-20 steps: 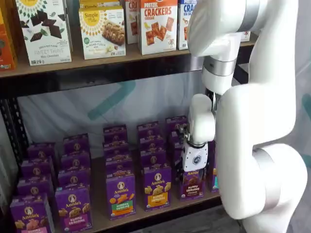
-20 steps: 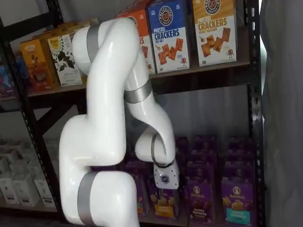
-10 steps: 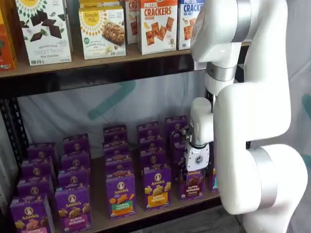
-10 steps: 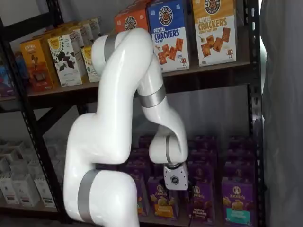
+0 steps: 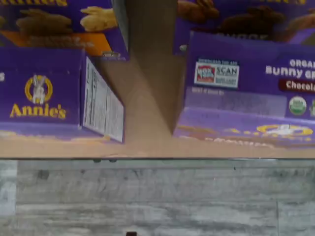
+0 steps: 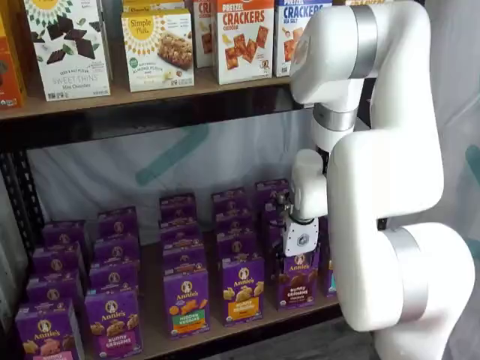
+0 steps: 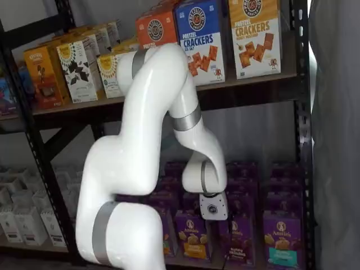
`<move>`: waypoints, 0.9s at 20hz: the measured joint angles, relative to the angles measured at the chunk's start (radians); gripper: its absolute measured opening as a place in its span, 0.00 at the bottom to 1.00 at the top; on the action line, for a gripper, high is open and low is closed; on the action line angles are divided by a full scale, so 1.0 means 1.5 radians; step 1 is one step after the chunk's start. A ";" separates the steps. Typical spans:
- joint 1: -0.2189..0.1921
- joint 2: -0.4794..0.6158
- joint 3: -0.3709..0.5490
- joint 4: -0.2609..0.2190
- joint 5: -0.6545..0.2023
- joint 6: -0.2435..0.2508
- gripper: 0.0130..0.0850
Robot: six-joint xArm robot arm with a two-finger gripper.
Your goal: Pick up the purple box with a brown patch in the center, on the bottom shelf, the fifth box from the left
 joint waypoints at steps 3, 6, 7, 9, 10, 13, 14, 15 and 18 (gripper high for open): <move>-0.001 0.008 -0.022 -0.005 0.011 0.005 1.00; -0.014 0.014 -0.044 -0.063 0.022 0.050 1.00; -0.017 0.015 -0.051 -0.067 0.026 0.050 1.00; -0.024 0.019 -0.063 -0.056 0.032 0.033 1.00; -0.026 0.021 -0.068 -0.046 0.034 0.020 1.00; -0.030 0.026 -0.081 -0.014 0.038 -0.014 1.00; -0.031 0.028 -0.085 -0.015 0.040 -0.015 1.00; -0.032 0.029 -0.088 -0.014 0.042 -0.017 1.00; -0.035 0.034 -0.100 -0.036 0.053 0.002 1.00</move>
